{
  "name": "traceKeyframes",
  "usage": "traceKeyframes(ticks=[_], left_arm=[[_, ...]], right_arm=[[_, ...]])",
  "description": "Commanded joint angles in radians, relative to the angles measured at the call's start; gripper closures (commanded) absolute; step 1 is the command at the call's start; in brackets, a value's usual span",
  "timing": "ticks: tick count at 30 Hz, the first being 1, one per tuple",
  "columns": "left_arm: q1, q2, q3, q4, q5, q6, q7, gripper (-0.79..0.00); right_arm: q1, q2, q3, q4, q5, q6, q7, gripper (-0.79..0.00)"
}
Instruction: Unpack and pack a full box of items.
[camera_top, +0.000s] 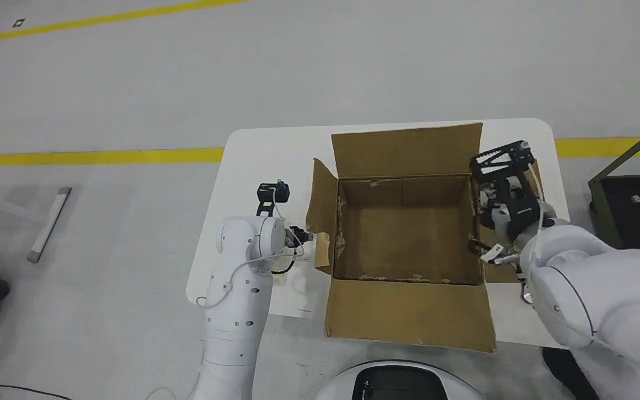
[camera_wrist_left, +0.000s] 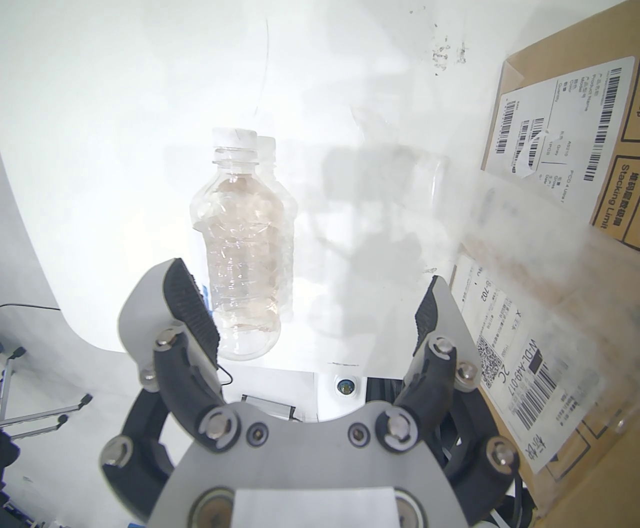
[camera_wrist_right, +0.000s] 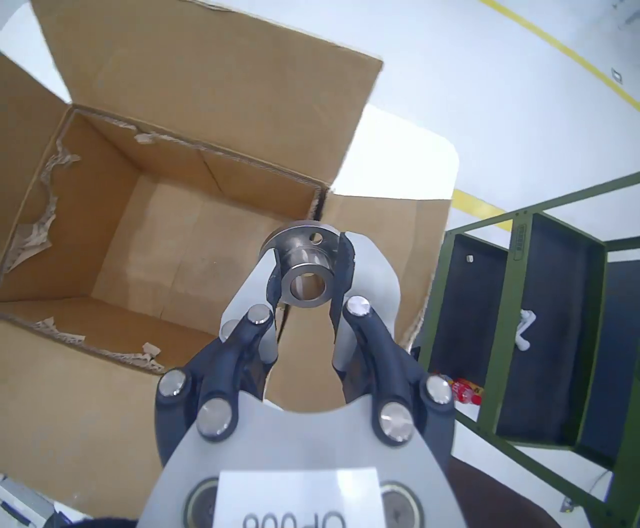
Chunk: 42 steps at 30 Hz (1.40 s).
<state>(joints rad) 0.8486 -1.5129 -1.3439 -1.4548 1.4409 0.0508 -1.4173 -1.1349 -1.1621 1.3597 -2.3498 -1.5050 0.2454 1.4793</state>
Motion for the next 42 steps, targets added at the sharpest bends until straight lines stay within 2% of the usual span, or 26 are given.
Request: traceKeyframes(ticks=[1, 11, 29, 30, 36, 42], left_arm=[[0.000, 0.000, 0.000, 0.000, 0.000, 0.000, 0.000, -0.785], [0.000, 0.000, 0.000, 0.000, 0.000, 0.000, 0.000, -0.785], [0.000, 0.000, 0.000, 0.000, 0.000, 0.000, 0.000, -0.785], [0.000, 0.000, 0.000, 0.000, 0.000, 0.000, 0.000, -0.785], [0.000, 0.000, 0.000, 0.000, 0.000, 0.000, 0.000, -0.785], [0.000, 0.000, 0.000, 0.000, 0.000, 0.000, 0.000, -0.785]], right_arm=[[-0.021, 0.000, 0.037, 0.000, -0.010, 0.012, -0.018, 0.000], [-0.151, -0.004, 0.188, 0.000, -0.041, 0.074, -0.049, 0.000], [-0.151, -0.004, 0.188, 0.000, -0.041, 0.074, -0.049, 0.000], [-0.154, -0.005, 0.195, 0.006, -0.032, 0.069, -0.079, 0.000], [-0.188, -0.006, 0.307, 0.000, 0.061, 0.024, -0.143, 0.000], [-0.255, -0.011, 0.418, 0.000, 0.145, 0.069, -0.133, 0.000]])
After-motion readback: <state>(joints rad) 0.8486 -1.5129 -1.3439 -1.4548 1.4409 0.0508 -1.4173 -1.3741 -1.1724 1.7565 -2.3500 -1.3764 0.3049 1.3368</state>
